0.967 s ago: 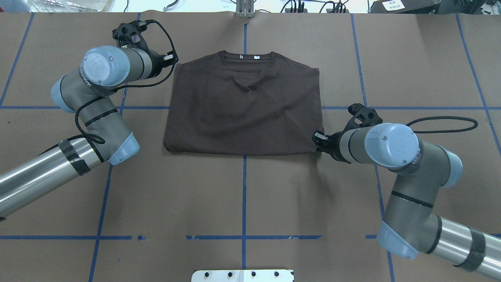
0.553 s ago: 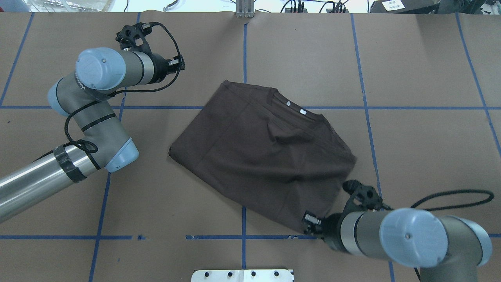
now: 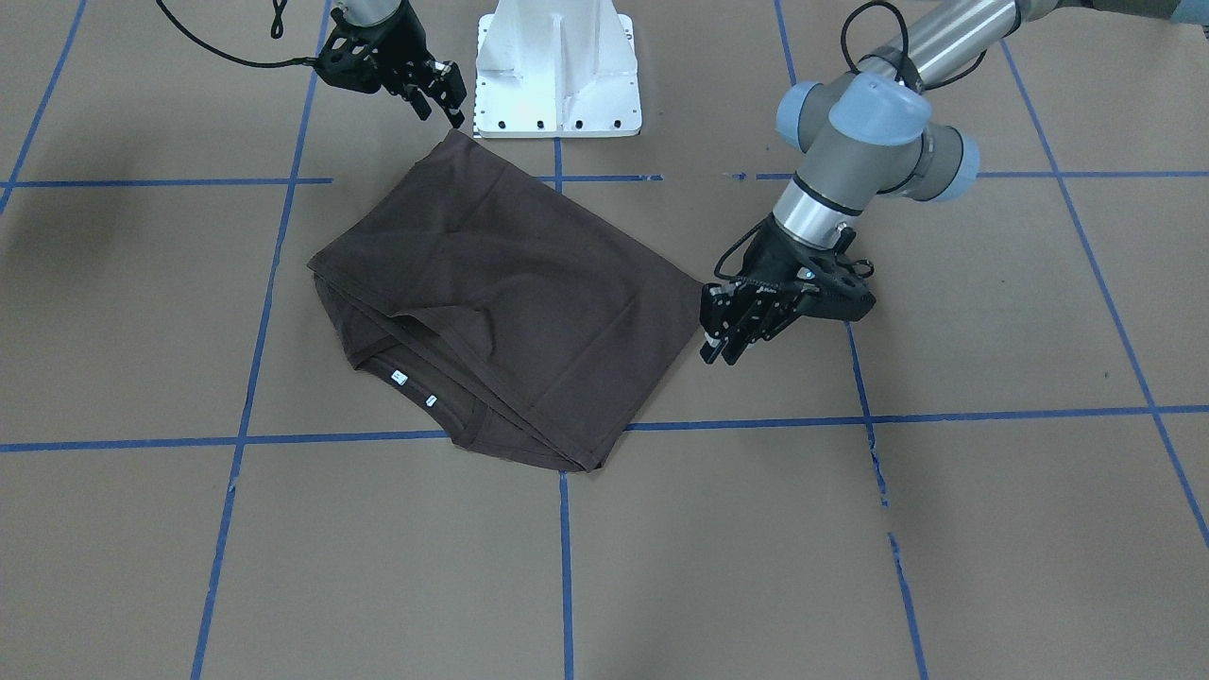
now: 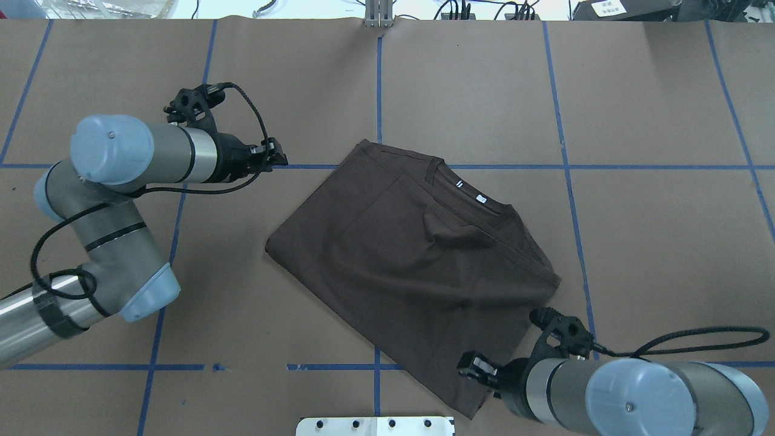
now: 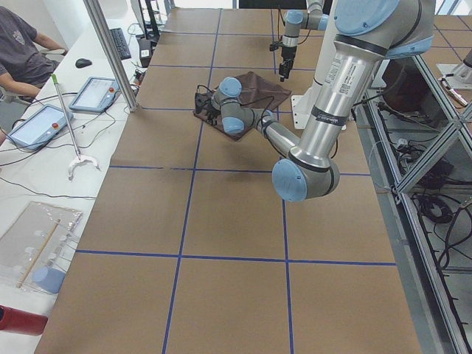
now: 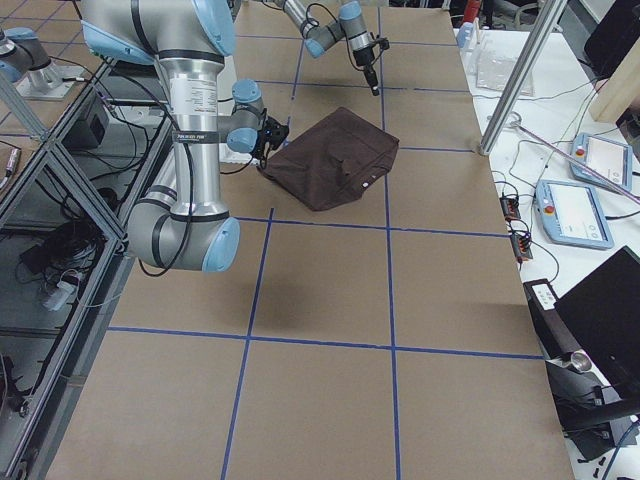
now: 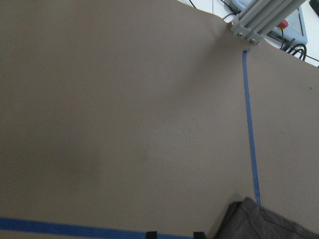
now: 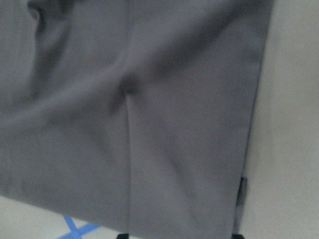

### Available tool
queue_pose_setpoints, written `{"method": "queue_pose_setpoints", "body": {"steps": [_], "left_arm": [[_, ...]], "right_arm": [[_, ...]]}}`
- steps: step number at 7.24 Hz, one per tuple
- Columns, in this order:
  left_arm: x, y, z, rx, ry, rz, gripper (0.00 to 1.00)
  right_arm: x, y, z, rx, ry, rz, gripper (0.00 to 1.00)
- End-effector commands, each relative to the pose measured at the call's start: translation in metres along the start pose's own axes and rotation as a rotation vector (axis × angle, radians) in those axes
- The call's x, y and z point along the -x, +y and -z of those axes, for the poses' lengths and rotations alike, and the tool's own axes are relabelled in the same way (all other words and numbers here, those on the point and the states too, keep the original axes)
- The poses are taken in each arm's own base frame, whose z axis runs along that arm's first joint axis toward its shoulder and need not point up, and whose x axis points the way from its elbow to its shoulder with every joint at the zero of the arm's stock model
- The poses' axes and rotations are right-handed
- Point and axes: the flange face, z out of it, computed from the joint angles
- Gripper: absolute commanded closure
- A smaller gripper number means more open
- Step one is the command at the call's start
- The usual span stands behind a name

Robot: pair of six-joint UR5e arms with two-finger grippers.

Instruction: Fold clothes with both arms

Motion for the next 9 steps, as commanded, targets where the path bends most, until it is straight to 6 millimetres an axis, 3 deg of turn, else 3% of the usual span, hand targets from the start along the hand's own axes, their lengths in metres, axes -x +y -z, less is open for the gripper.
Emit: {"method": "queue_pose_setpoints", "body": {"steps": [1, 2, 3, 4, 5, 8, 9], "left_arm": [[0.034, 0.067, 0.021, 0.094, -0.088, 0.078, 0.38], [0.040, 0.118, -0.008, 0.065, -0.191, 0.065, 0.35], [0.017, 0.141, -0.025, 0.069, -0.233, 0.048, 0.35], [0.003, 0.143, -0.030, 0.071, -0.256, 0.045, 0.37], [0.001, 0.144, -0.032, 0.071, -0.256, 0.045, 0.41], [0.019, 0.141, -0.049, 0.059, -0.302, 0.036, 0.49], [0.020, 0.135, -0.048, 0.051, -0.304, 0.038, 0.56]], "right_arm": [[0.027, -0.073, 0.023, -0.125, -0.071, -0.066, 0.00], [0.028, -0.095, 0.020, -0.163, -0.061, -0.041, 0.00], [0.045, -0.103, 0.005, -0.186, -0.056, 0.055, 0.00], [0.051, -0.105, -0.004, -0.192, -0.053, 0.060, 0.00], [0.052, -0.105, -0.004, -0.191, -0.054, 0.064, 0.00], [0.051, -0.105, -0.006, -0.193, -0.049, 0.065, 0.00], [0.051, -0.106, -0.006, -0.194, -0.050, 0.065, 0.00]]}}
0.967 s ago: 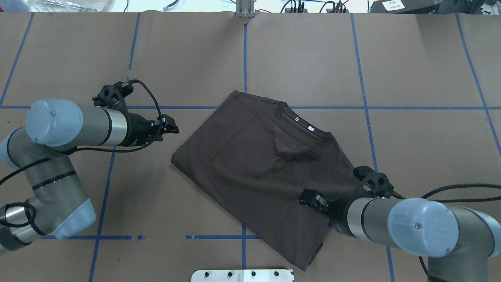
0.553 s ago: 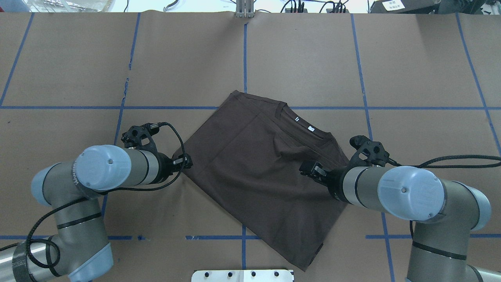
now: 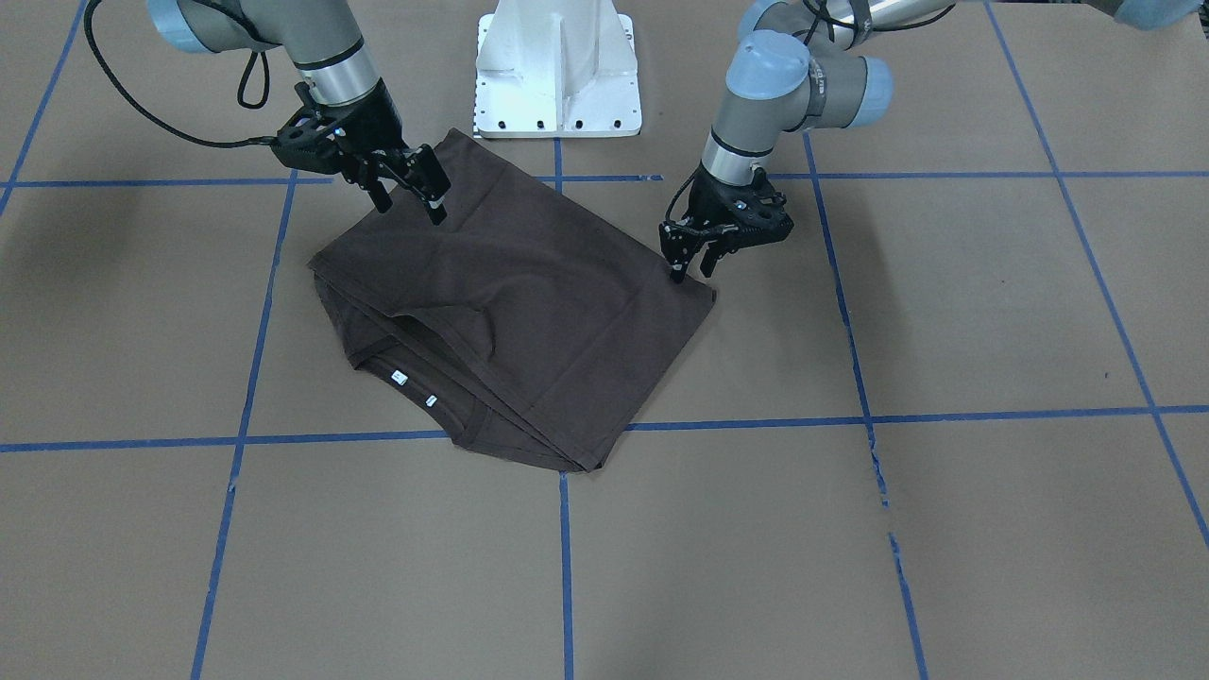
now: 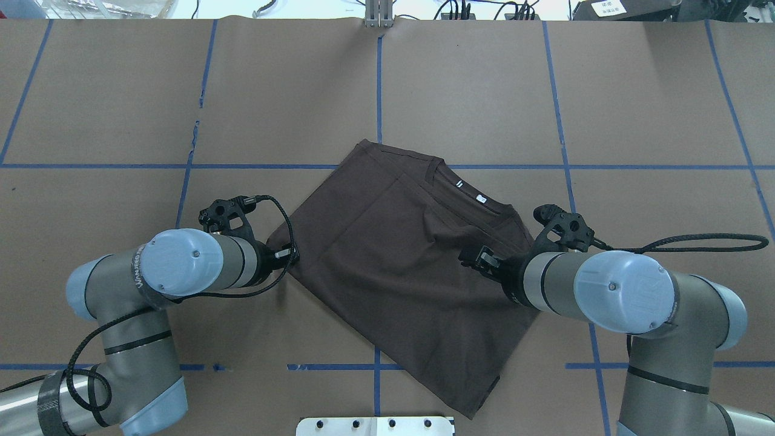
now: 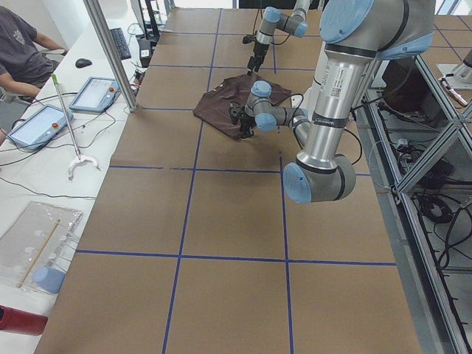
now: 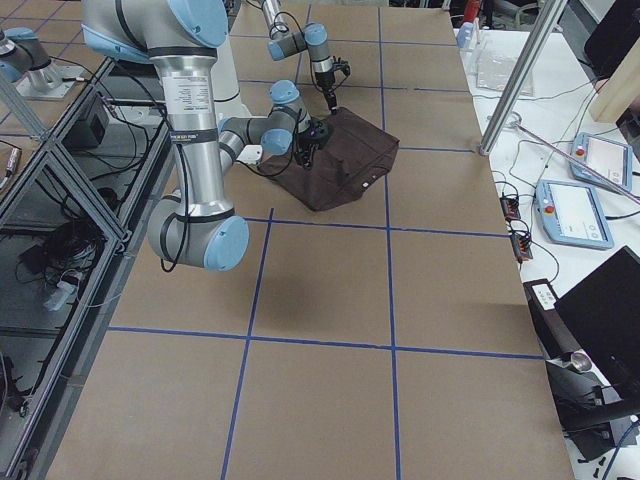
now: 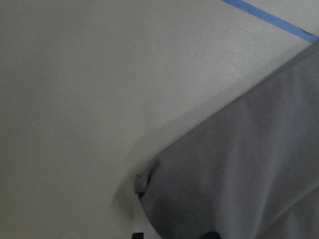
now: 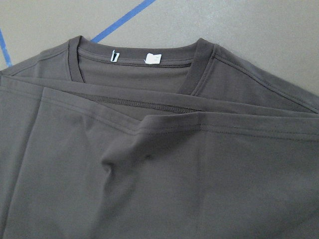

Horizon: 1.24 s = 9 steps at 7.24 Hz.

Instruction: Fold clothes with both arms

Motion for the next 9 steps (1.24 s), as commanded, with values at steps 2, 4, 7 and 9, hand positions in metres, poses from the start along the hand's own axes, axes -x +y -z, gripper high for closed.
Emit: {"method": "queue_pose_setpoints", "body": {"steps": [2, 4, 7, 9], "left_arm": [[0.005, -0.025, 0.002, -0.052, -0.006, 0.017, 0.86], [0.006, -0.036, 0.001, -0.079, -0.014, -0.021, 1.00], [0.010, -0.090, 0.018, -0.150, -0.015, -0.099, 1.00], [-0.014, -0.202, 0.031, -0.281, -0.034, -0.149, 1.00]], "right_arm": [[-0.001, 0.000, -0.003, -0.005, 0.004, 0.001, 0.00], [-0.003, -0.001, -0.008, -0.011, 0.013, 0.001, 0.00], [-0.004, -0.002, -0.011, -0.016, 0.015, 0.001, 0.00], [-0.004, -0.002, -0.011, -0.016, 0.010, 0.001, 0.00]]}}
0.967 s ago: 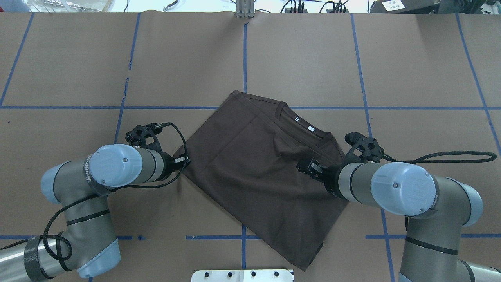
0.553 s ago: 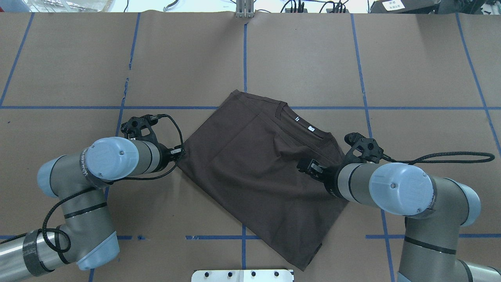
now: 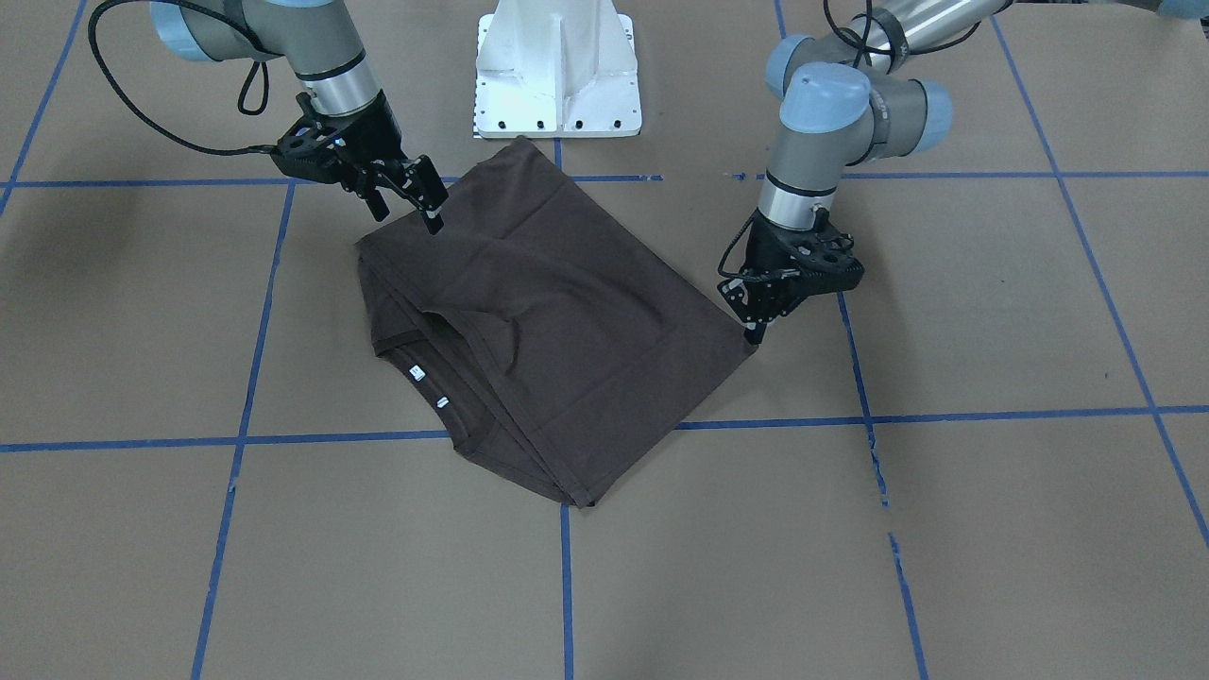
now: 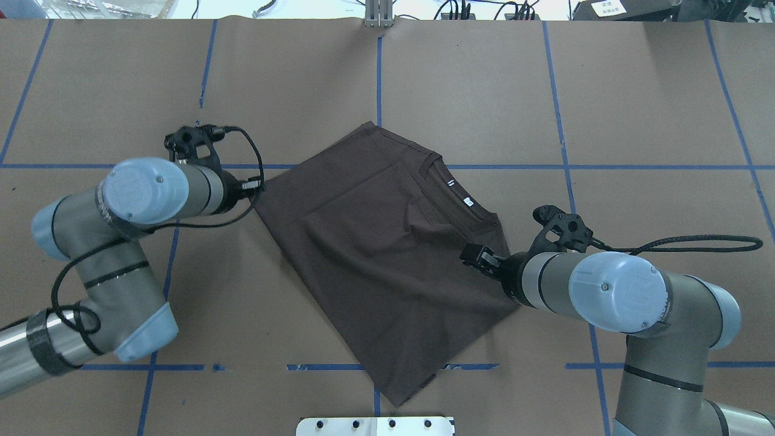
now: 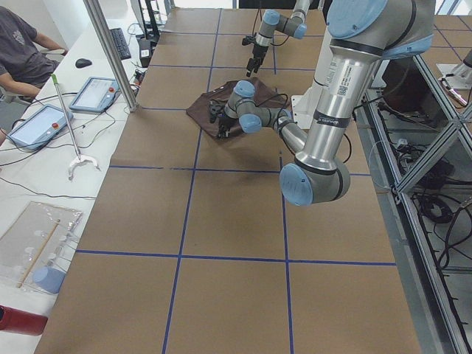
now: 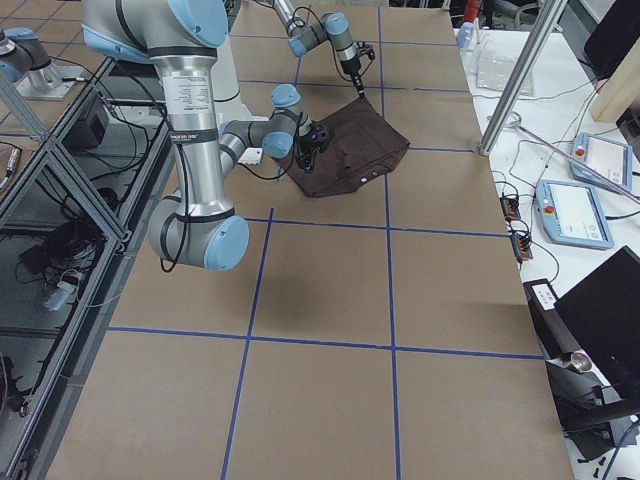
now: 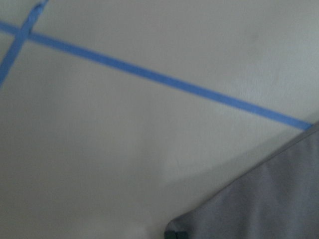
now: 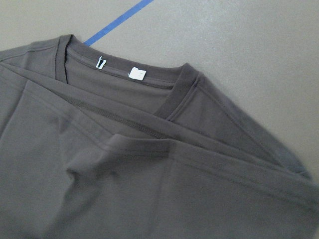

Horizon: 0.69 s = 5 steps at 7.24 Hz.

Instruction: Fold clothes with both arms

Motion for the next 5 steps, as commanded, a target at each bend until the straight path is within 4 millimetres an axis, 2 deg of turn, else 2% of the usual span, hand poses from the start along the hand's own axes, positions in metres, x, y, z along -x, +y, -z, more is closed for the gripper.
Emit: {"method": "queue_pose_setpoints", "body": {"steps": [1, 2, 3, 4, 5], "left_arm": [[-0.045, -0.128, -0.022, -0.126, -0.015, 0.009, 1.00], [-0.060, -0.179, -0.043, -0.175, 0.012, 0.036, 1.00], [-0.067, -0.213, -0.066, -0.203, 0.018, 0.054, 1.00], [-0.071, -0.217, -0.061, -0.206, 0.036, 0.049, 0.68], [-0.077, -0.209, -0.046, -0.157, 0.087, 0.043, 0.62]], "right_arm": [[0.003, 0.001, 0.002, 0.003, -0.012, 0.000, 0.00], [0.005, 0.004, 0.002, 0.008, -0.015, 0.001, 0.00], [0.025, 0.009, 0.003, 0.014, -0.045, -0.006, 0.00], [0.036, 0.022, -0.007, 0.010, -0.052, 0.000, 0.00], [0.042, 0.043, -0.019, -0.003, -0.051, 0.018, 0.00]]}}
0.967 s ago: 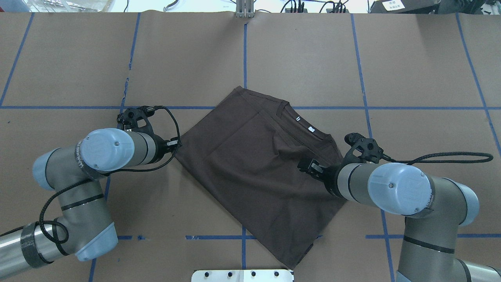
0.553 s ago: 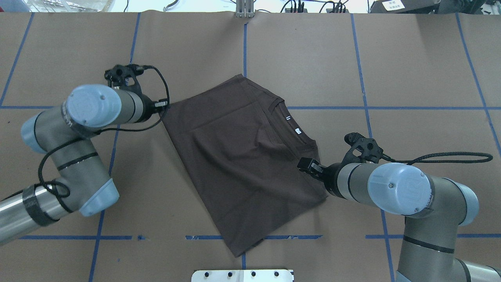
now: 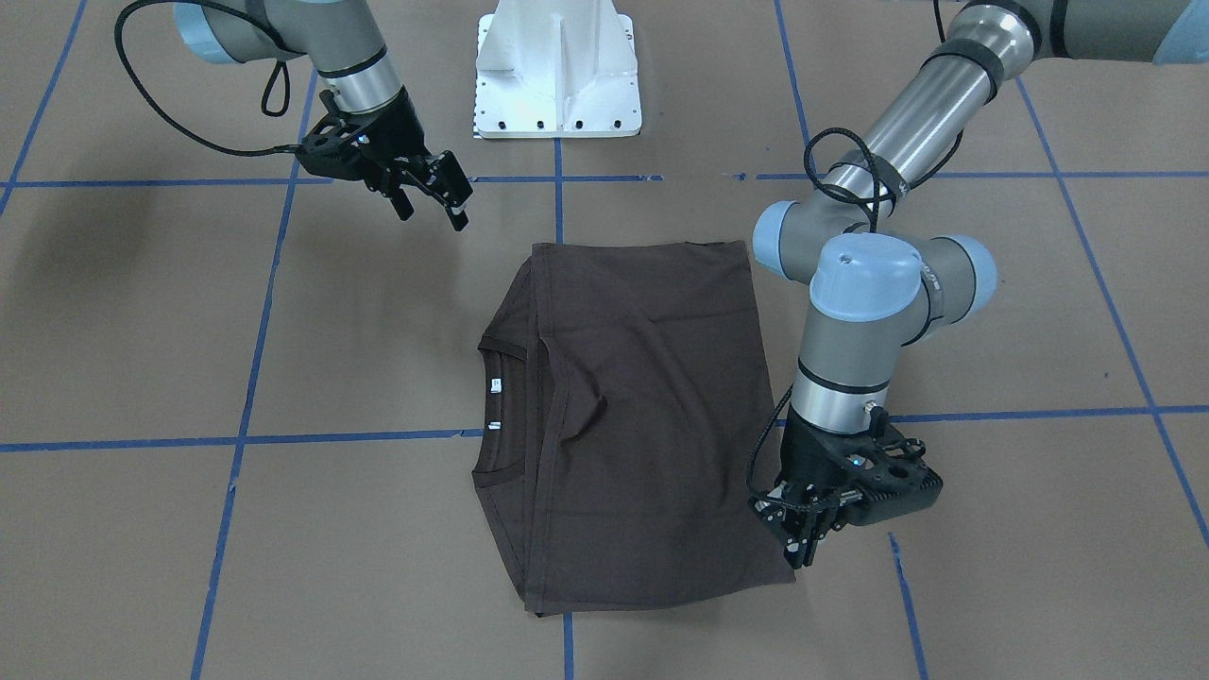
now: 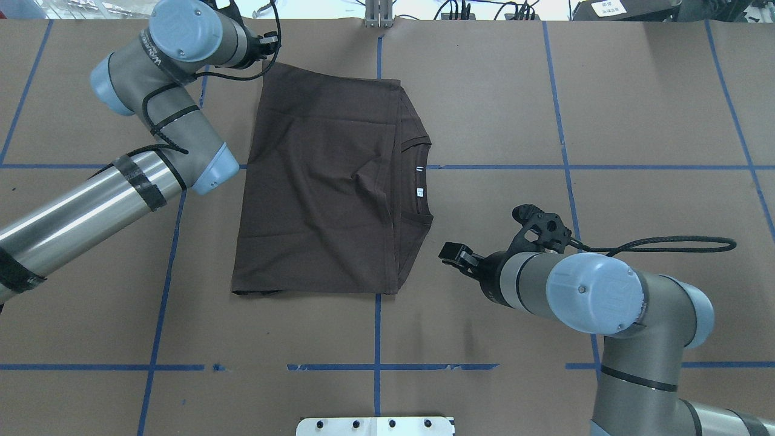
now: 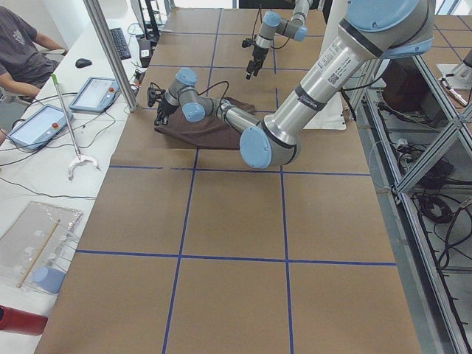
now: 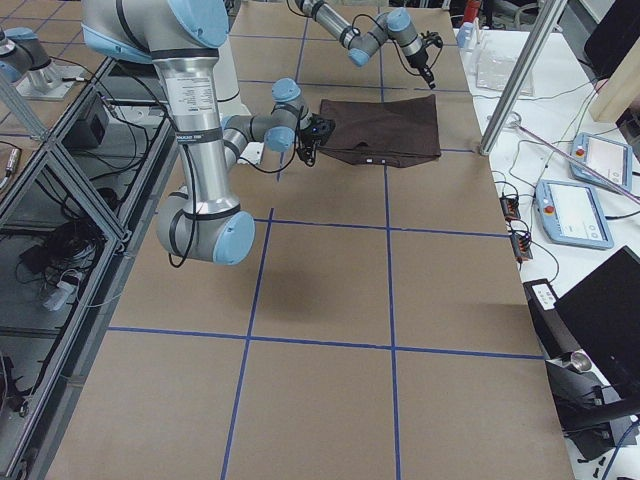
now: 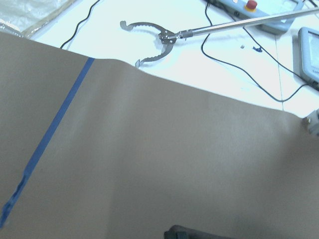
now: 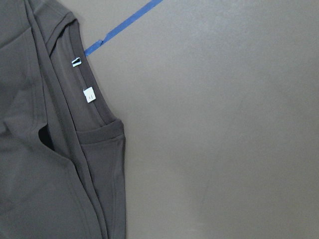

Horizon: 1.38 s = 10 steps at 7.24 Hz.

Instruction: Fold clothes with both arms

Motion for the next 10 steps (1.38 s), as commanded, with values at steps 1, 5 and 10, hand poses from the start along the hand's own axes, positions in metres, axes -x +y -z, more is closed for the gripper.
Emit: {"method": "queue_pose_setpoints", "body": {"steps": [1, 5, 10], "left_arm": [[0.007, 0.009, 0.029, 0.093, 0.085, 0.002, 0.61], [0.039, 0.023, 0.053, 0.101, 0.114, -0.007, 0.60], [0.039, 0.023, 0.053, 0.101, 0.116, -0.006, 0.60]], "right_arm": [[0.027, 0.037, -0.027, -0.010, -0.006, -0.033, 0.00], [0.086, 0.067, -0.084, -0.015, 0.016, -0.223, 0.18], [0.088, 0.071, -0.103, -0.026, 0.042, -0.224, 0.52]]}}
